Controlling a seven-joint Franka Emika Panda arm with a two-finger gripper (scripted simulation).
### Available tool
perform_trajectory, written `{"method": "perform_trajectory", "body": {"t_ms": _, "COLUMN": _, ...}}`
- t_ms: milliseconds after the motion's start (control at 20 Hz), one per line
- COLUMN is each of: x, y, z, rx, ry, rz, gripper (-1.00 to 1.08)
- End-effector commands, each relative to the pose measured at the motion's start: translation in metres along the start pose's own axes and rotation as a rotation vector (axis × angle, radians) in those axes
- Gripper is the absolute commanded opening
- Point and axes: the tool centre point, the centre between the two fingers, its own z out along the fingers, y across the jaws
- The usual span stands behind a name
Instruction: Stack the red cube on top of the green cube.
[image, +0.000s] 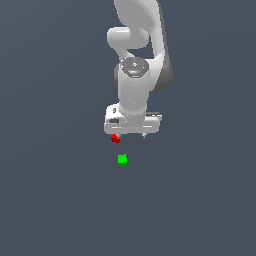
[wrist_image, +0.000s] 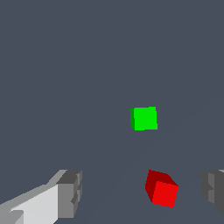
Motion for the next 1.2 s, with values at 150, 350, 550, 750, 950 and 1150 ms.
{"method": "perform_trajectory", "body": {"t_ms": 150, "x": -0.001, "y": 0.001, "z": 0.001, "rx": 0.000, "ry": 0.000, "rz": 0.003, "gripper": 1.00}}
{"method": "perform_trajectory", "body": {"t_ms": 350, "x": -0.008, "y": 0.007, "z": 0.008, "rx": 0.001, "ry": -0.001, "rz": 0.019, "gripper": 1.00}}
{"method": "perform_trajectory", "body": {"t_ms": 550, "x": -0.020, "y": 0.017, "z": 0.021, "rx": 0.002, "ry": -0.002, "rz": 0.048, "gripper": 1.00}}
{"method": "perform_trajectory", "body": {"t_ms": 750, "x": -0.038, "y": 0.032, "z": 0.039, "rx": 0.003, "ry": -0.003, "rz": 0.092, "gripper": 1.00}}
{"method": "perform_trajectory", "body": {"t_ms": 950, "x": -0.061, "y": 0.049, "z": 0.062, "rx": 0.004, "ry": -0.005, "rz": 0.144, "gripper": 1.00}}
{"method": "perform_trajectory", "body": {"t_ms": 1150, "x": -0.079, "y": 0.062, "z": 0.080, "rx": 0.005, "ry": -0.006, "rz": 0.186, "gripper": 1.00}}
